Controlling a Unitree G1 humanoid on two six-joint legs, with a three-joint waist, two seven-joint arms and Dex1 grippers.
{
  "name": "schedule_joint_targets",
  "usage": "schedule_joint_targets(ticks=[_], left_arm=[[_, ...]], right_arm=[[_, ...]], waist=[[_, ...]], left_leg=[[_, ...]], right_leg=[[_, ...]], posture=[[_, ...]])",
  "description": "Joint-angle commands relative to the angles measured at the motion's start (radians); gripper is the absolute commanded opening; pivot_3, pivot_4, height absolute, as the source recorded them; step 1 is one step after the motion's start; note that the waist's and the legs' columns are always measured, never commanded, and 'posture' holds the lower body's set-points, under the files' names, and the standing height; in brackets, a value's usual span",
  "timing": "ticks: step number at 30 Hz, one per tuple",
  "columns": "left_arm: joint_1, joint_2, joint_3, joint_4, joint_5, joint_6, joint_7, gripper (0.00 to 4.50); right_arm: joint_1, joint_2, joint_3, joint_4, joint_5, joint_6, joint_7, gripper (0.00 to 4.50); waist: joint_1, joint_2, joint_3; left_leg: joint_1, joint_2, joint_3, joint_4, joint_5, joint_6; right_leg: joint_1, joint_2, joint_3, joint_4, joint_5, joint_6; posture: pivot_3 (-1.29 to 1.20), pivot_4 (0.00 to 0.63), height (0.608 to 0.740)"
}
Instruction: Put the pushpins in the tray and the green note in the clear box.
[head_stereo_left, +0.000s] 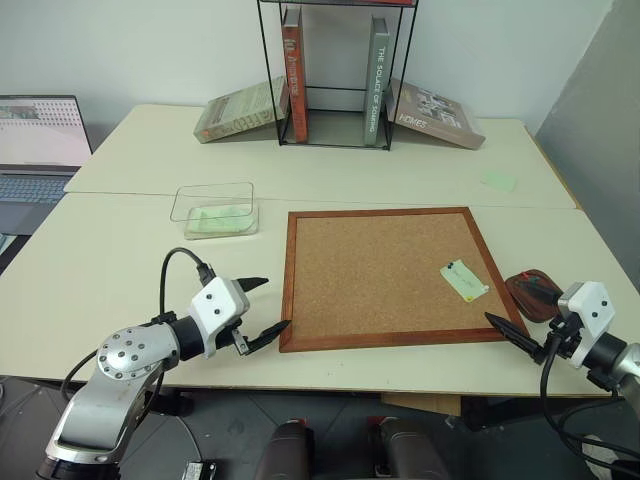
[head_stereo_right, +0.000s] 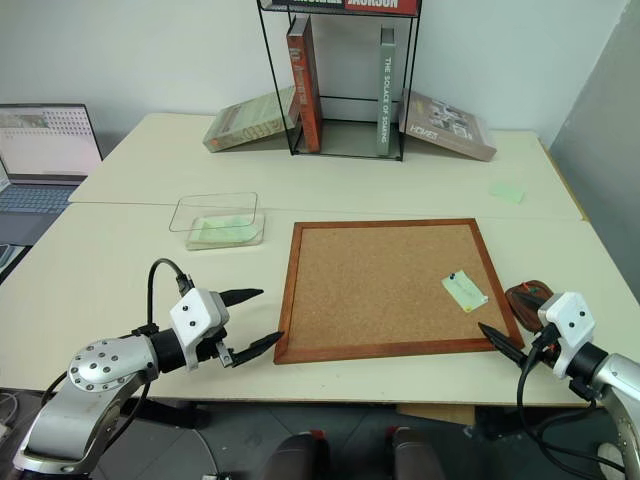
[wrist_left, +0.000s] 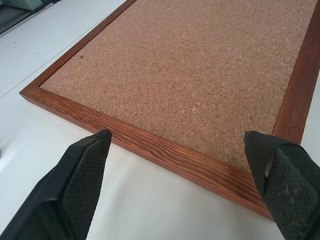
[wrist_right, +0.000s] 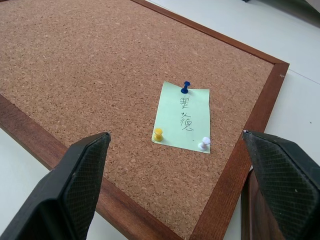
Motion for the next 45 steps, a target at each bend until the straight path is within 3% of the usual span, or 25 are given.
schedule_joint_targets(ticks=[1,26,27,36,45], left_arm=[[-0.007,0.008,-0.004,-0.041,0.004,0.002,0.003,4.49],[-0.174,0.002,-0.056,-0.076,-0.053,0.203,-0.009,4.49],[-0.187,-0.011,-0.059,-0.066,-0.050,0.209,0.006,4.12],[-0.284,-0.073,-0.165,-0.024,-0.030,0.228,0.018,2.67],[-0.480,-0.241,-0.332,0.178,0.043,0.202,0.044,0.85]], right_arm=[[-0.007,-0.013,-0.026,-0.014,-0.001,-0.019,0.006,4.50],[0.018,0.008,-0.051,-0.062,0.022,0.020,-0.037,4.50],[0.017,0.012,-0.053,-0.065,0.020,0.015,-0.042,4.50],[0.005,0.029,-0.039,-0.088,0.029,0.022,-0.053,4.50],[-0.005,0.052,-0.006,-0.127,0.025,0.053,-0.083,4.50]], waist=[[0.000,0.000,0.000],[0.000,0.000,0.000],[0.000,0.000,0.000],[0.000,0.000,0.000],[0.002,0.000,0.000]], left_leg=[[0.000,0.000,0.000,0.000,0.000,0.000],[0.000,-0.001,0.000,0.000,0.000,0.000],[0.000,-0.001,0.000,0.000,0.000,0.000],[0.000,-0.001,0.000,0.000,0.000,0.000],[0.000,-0.001,0.000,0.001,0.000,0.000]], right_leg=[[0.000,0.000,0.000,0.000,0.000,0.000],[0.000,0.000,0.000,0.000,0.000,0.000],[0.000,0.000,0.000,0.000,0.000,0.000],[0.000,0.001,0.000,0.000,0.004,0.006],[0.001,0.002,0.001,0.000,0.004,0.007]], posture=[[0.00,0.150,0.740],[0.00,0.150,0.740],[0.00,0.150,0.740],[0.00,0.150,0.740],[0.00,0.150,0.740]])
